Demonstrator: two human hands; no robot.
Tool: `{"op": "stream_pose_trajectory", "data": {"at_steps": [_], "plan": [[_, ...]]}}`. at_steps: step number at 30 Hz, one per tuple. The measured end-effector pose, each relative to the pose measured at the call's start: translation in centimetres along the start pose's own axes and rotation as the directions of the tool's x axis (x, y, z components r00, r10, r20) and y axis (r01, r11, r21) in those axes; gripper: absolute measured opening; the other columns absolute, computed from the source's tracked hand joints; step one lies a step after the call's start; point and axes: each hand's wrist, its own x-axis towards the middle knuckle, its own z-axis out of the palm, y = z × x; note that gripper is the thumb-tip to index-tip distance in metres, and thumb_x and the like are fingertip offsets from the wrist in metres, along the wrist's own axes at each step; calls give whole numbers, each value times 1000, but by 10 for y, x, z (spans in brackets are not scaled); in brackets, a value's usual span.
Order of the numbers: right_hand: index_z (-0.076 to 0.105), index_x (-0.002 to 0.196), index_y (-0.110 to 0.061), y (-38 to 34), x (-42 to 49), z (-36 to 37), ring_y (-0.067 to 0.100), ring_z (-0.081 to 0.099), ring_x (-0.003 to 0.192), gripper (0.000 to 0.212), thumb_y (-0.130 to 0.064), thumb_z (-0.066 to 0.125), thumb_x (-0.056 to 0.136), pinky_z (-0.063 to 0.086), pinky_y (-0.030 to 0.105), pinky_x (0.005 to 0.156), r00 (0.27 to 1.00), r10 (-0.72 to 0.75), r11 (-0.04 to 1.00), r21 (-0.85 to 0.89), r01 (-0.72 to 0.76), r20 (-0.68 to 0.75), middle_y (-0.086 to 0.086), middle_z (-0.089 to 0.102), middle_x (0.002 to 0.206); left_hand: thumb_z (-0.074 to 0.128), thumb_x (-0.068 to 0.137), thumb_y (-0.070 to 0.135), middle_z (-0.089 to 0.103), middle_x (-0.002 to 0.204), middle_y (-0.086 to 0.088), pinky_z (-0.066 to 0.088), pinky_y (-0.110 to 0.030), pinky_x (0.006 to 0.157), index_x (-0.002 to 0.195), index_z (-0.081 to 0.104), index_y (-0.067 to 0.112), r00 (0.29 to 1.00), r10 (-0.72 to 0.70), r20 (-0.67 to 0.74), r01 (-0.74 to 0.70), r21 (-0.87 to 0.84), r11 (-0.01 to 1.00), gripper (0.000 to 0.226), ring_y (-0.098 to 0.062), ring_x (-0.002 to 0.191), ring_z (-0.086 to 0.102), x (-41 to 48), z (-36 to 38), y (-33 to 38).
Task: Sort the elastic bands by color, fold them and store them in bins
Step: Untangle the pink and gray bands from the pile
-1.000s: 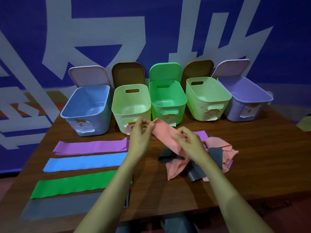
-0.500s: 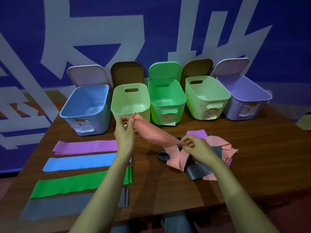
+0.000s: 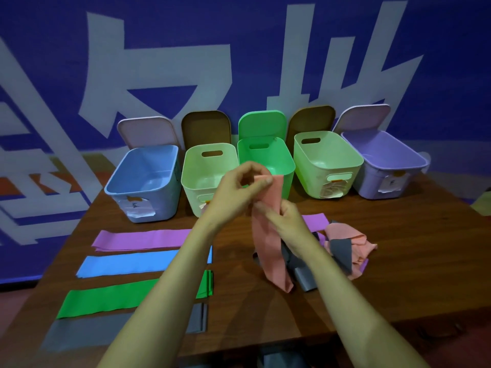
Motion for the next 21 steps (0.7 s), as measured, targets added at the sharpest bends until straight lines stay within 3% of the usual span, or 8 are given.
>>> {"op": "stream_pose_trajectory", "data": {"at_steps": [2,6,10,13,17,21], "plan": [[61,102,-23,-2,-4,-3,20,66,92,27,-30,69,77,55,32,75,997,8,999,-37,-5,73,1,69,96,64,88,17,61,84,6,46,-19,66,85,62,22,992,-1,-123,-13,-114,993,6,-6,78,54,2,-4,10],[57,105,-25,5,-11,-14,7,64,95,32,-14,72,79,54,24,81,979,81,984,-172,-48,189,-6,66,104,60,90,14,59,82,9,44,-14,67,84,60,19,908,-21,-419,-61,-181,982,8,4,74,52,9,-20,16],[58,104,-31,19,-13,-18,6,60,102,30,-17,71,81,49,20,86,958,148,932,-359,-52,244,-14,64,106,62,89,20,59,83,12,44,-21,72,84,62,23,866,-38,-499,-51,-163,985,6,1,77,52,12,-35,8],[60,113,-23,24,-11,-28,8,58,106,33,-19,70,82,50,23,83,945,219,874,-479,-79,243,-11,63,112,59,91,21,58,86,10,45,-23,74,88,59,21,797,-112,-594,-19,-210,978,3,-2,79,51,8,-38,-2],[63,106,-16,35,-10,-49,14,59,93,21,-21,63,86,49,30,78,961,246,736,-669,-102,123,-3,63,103,57,92,22,56,88,8,49,-30,78,92,55,18,696,-226,-681,80,-240,968,4,-7,84,53,-2,-48,-26],[58,91,-18,33,-5,-81,12,55,57,4,-17,58,87,46,25,50,975,202,744,-633,-215,-94,-1,61,77,65,87,27,57,89,1,53,-34,76,102,52,11,682,-355,-640,263,-238,935,25,-16,84,58,-18,-54,-64]]}}
